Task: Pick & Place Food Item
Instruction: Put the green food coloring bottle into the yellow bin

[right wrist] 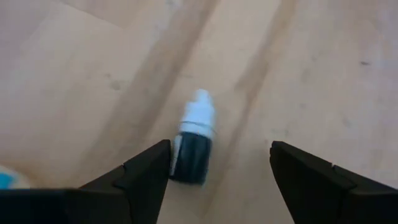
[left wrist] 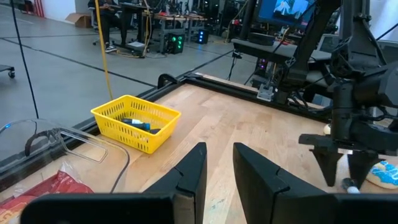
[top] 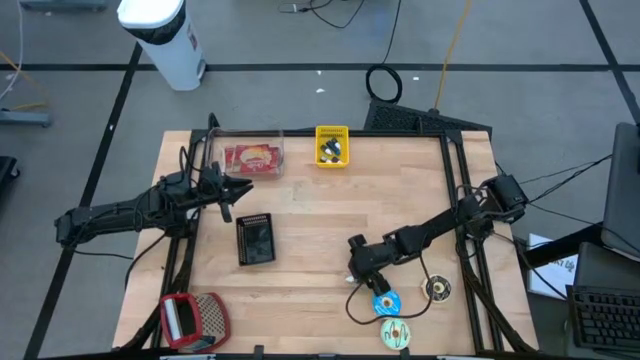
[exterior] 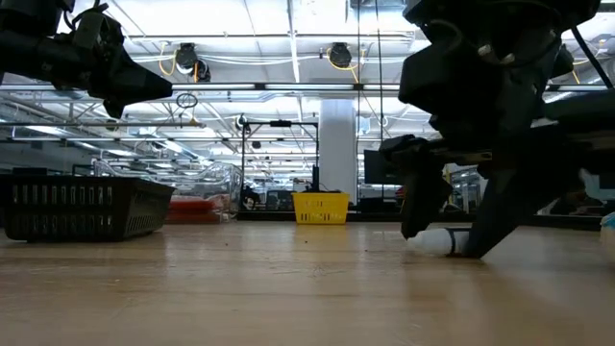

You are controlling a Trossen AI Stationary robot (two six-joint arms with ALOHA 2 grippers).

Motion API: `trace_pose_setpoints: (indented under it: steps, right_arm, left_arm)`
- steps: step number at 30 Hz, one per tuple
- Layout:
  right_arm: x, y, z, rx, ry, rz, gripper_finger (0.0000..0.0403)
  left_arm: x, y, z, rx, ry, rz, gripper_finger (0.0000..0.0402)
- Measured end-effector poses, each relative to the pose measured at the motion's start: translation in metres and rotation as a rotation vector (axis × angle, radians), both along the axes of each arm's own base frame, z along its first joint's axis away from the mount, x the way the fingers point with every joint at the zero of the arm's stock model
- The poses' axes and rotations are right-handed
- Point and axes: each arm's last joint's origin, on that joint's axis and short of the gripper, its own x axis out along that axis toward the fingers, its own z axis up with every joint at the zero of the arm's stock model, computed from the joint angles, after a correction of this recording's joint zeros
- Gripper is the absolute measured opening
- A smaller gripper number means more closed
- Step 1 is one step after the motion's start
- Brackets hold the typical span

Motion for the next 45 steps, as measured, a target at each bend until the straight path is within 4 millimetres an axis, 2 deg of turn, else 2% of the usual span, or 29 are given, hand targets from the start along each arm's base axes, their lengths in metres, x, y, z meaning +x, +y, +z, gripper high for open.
trace_pose_setpoints:
  steps: [4,11,22,33,37,45]
  right_arm:
    - [0.000,-0.002,-0.001,-0.077,-0.010,-0.058,0.0244]
    - [-0.003,-0.004,-0.004,-0.087,-0.005,-0.066,0.0204]
    - [-0.009,-0.005,-0.013,0.005,-0.089,-0.026,0.0138]
    - [-0.007,-0.004,-0.012,0.020,-0.133,-0.028,0.0069]
    - [-0.005,-0.004,-0.009,0.028,-0.174,-0.026,0.0062]
    - [0.000,-0.006,-0.006,0.045,-0.223,-0.036,0.0075]
  left_arm:
    - [0.000,0.000,0.000,0.000,0.000,0.000,0.0079]
    - [0.000,0.000,0.000,0.000,0.000,0.000,0.0079]
    - [0.000,0.000,0.000,0.000,0.000,0.000,0.0079]
    - [0.000,0.000,0.000,0.000,0.000,0.000,0.0079]
    - [0.000,0.000,0.000,0.000,0.000,0.000,0.0079]
    - [0.000,0.000,0.000,0.000,0.000,0.000,0.0079]
